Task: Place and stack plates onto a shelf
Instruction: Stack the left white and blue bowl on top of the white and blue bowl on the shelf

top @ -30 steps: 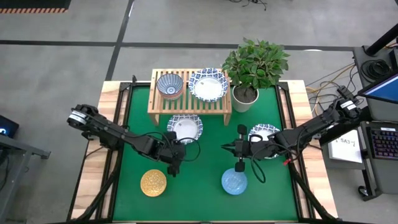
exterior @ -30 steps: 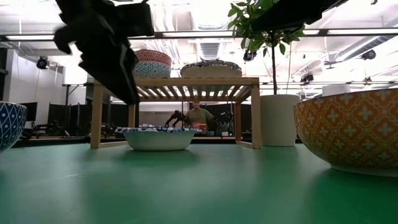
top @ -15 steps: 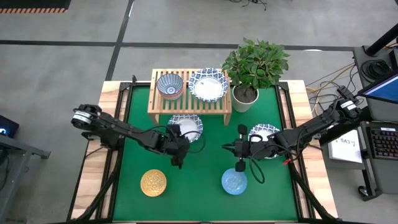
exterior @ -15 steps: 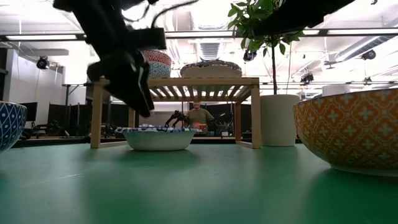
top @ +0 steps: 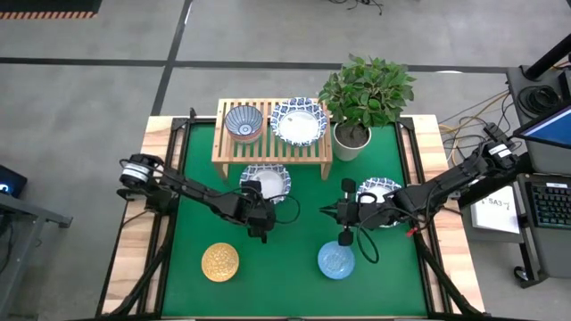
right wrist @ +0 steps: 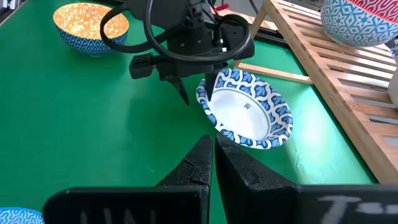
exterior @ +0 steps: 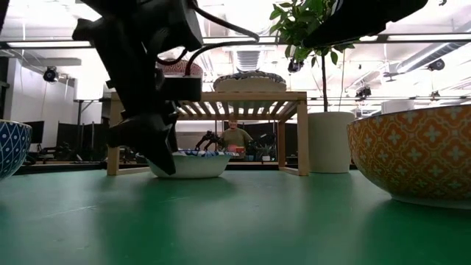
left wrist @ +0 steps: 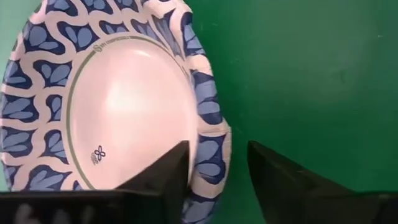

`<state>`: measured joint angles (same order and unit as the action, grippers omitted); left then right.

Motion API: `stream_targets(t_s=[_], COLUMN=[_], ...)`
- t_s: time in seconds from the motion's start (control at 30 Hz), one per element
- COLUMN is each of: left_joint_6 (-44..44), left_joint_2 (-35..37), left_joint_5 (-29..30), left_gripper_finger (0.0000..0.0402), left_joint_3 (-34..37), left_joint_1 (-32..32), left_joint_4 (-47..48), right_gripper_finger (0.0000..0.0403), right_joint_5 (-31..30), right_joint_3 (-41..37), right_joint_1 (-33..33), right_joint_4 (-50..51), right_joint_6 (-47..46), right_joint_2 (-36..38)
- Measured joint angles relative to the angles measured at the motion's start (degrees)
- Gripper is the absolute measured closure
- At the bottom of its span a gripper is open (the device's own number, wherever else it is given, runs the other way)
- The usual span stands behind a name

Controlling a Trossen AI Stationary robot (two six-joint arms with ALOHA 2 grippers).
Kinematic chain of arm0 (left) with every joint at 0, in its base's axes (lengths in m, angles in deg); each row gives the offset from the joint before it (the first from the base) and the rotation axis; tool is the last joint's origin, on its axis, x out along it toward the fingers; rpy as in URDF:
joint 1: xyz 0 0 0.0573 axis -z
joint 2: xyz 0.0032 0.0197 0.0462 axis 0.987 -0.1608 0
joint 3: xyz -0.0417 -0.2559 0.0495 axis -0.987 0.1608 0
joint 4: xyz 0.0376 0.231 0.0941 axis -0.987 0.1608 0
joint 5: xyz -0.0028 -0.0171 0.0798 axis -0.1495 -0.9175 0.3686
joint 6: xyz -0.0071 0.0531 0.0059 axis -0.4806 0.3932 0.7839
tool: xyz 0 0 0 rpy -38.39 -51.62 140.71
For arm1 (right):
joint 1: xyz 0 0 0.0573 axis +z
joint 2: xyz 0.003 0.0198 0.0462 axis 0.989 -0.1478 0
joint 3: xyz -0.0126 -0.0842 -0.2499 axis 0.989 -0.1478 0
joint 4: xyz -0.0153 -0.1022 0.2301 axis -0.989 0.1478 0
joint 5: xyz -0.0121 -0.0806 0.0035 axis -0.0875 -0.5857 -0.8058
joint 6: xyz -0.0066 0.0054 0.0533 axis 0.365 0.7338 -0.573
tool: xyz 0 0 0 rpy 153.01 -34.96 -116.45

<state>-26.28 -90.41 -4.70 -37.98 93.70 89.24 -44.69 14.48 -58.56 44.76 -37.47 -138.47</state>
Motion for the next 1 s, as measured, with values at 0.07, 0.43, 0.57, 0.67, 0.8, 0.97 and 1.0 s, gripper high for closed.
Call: stream_targets(t_s=[0.07, 0.43, 0.57, 0.67, 0.8, 0.97, 1.0], left_joint_6=[-0.13, -0.48, -0.55, -0.48, -0.42, 0.29, 0.92], left_joint_2=[0.37, 1.74, 1.74, 1.74, 1.79, 1.79, 1.83], left_joint_5=[0.00, -1.69, -1.81, -1.90, -1.99, -1.61, -1.27], left_gripper_finger=[0.0287, 0.0393, 0.0399, 0.0400, 0.0401, 0.0401, 0.0401], left_joint_3=[0.00, -5.55, -10.40, -14.61, -21.06, -29.55, -31.02], left_joint_1=[0.06, 0.98, 3.38, 5.85, 9.11, 13.18, 13.85], left_joint_4=[-0.02, 3.00, 7.00, 9.46, 12.90, 15.20, 15.42], right_gripper_finger=[0.0394, 0.0394, 0.0394, 0.0394, 0.0394, 0.0394, 0.0394], right_joint_5=[0.00, 0.00, 0.00, 0.02, 0.37, 3.75, 5.40], right_joint_3=[0.00, 0.00, 0.00, 0.00, 0.00, 0.00, 0.00], right_joint_1=[0.00, 0.00, 0.00, 0.00, 0.04, 0.04, 0.04], right_joint_4=[0.00, 0.39, 1.22, 1.94, 3.93, 6.10, 6.12], right_joint_6=[0.02, 0.02, 0.00, -0.41, -0.46, -0.56, -0.44], right_joint_2=[0.00, 0.00, 0.00, 0.00, 0.24, 1.88, 2.44])
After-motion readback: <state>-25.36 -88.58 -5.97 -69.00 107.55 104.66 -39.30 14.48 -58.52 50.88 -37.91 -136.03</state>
